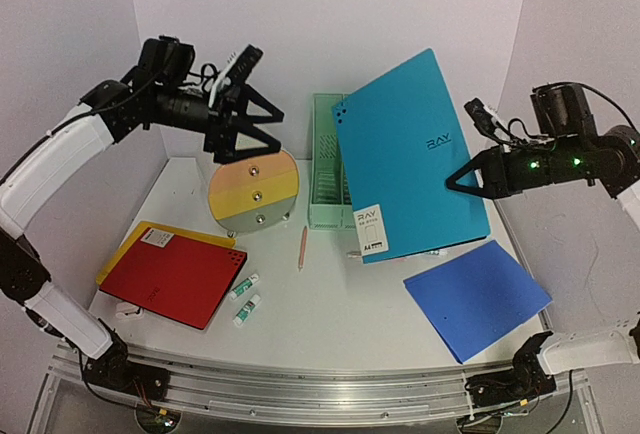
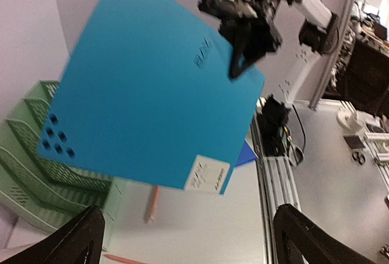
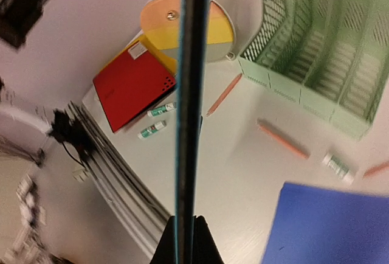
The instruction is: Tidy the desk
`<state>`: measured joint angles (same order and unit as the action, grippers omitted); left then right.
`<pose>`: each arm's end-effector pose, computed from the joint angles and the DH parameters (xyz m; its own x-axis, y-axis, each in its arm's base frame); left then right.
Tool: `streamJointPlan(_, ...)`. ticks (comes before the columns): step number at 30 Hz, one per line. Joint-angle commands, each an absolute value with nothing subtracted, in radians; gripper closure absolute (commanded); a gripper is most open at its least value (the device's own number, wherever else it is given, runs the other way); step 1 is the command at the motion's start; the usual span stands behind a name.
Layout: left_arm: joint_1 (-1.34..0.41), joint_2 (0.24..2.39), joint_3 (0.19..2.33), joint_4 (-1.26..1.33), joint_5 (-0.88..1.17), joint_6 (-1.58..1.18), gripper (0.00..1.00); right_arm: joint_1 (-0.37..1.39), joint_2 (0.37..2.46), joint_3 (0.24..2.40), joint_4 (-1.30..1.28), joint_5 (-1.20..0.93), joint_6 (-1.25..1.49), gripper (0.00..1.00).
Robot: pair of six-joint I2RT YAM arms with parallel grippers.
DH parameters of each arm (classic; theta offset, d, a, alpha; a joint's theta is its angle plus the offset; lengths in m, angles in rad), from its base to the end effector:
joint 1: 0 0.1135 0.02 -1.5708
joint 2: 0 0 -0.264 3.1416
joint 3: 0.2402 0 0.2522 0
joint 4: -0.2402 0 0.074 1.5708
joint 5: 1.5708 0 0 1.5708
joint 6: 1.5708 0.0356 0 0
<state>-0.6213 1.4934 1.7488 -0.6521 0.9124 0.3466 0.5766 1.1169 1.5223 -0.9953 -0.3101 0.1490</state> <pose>0.2355 -0.2032 0.4596 0.0270 0.2363 -0.9713 0.9996 -0.0079 0.0259 0.1578 0.1156 0.4425 -0.5698 -0.2019 -0.7966 -0.6544 0.6978 0.2912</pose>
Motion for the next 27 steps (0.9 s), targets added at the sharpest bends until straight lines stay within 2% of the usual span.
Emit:
streamJointPlan(1,-0.603,1.561,2.038,-0.871,0.815,0.423,0.00,0.580,1.170,1.536,-0.774,-0.472,-0.475,1.00)
streamJointPlan(5,-0.618,1.688,2.259,-1.148,0.734,0.553,0.00,0.580,1.265,1.603,-0.766,-0.574,-0.628,1.00)
streamJointPlan(7,-0.644,1.724,2.304,-1.229,0.712,0.593,0.00,0.580,1.300,1.623,-0.760,-0.610,-0.658,1.00)
streamJointPlan(12,-0.703,1.726,2.270,-1.295,0.714,0.639,0.01,0.581,1.315,1.643,-0.732,-0.658,-0.699,1.00)
streamJointPlan(14,-0.706,1.722,2.243,-1.250,0.673,0.622,0.05,0.580,1.313,1.639,-0.733,-0.677,-0.708,1.00)
streamJointPlan(16,-0.706,1.735,2.266,-1.235,0.695,0.611,0.22,0.580,1.310,1.630,-0.733,-0.689,-0.708,1.00)
streamJointPlan(17,-0.706,1.745,2.283,-1.233,0.718,0.598,0.34,0.580,1.309,1.626,-0.732,-0.692,-0.706,1.00)
streamJointPlan(20,-0.705,1.760,2.307,-1.227,0.789,0.556,0.81,0.580,1.307,1.603,-0.729,-0.694,-0.697,1.00)
streamJointPlan(22,-0.706,1.755,2.291,-1.216,0.816,0.530,0.98,0.580,1.316,1.592,-0.724,-0.661,-0.682,1.00)
streamJointPlan(23,-0.706,1.752,2.282,-1.209,0.822,0.512,1.00,0.580,1.324,1.586,-0.714,-0.628,-0.663,1.00)
streamJointPlan(24,-0.706,1.748,2.260,-1.195,0.818,0.468,1.00,0.581,1.329,1.579,-0.664,-0.569,-0.631,0.95)
streamJointPlan(25,-0.705,1.744,2.241,-1.157,0.783,0.411,1.00,0.580,1.331,1.563,-0.601,-0.425,-0.562,0.77)
streamJointPlan(26,-0.705,1.739,2.216,-1.116,0.736,0.333,1.00,0.580,1.331,1.547,-0.516,-0.277,-0.471,0.50)
streamJointPlan(27,-0.702,1.735,2.196,-1.077,0.678,0.255,1.00,0.580,1.335,1.542,-0.448,-0.127,-0.403,0.29)
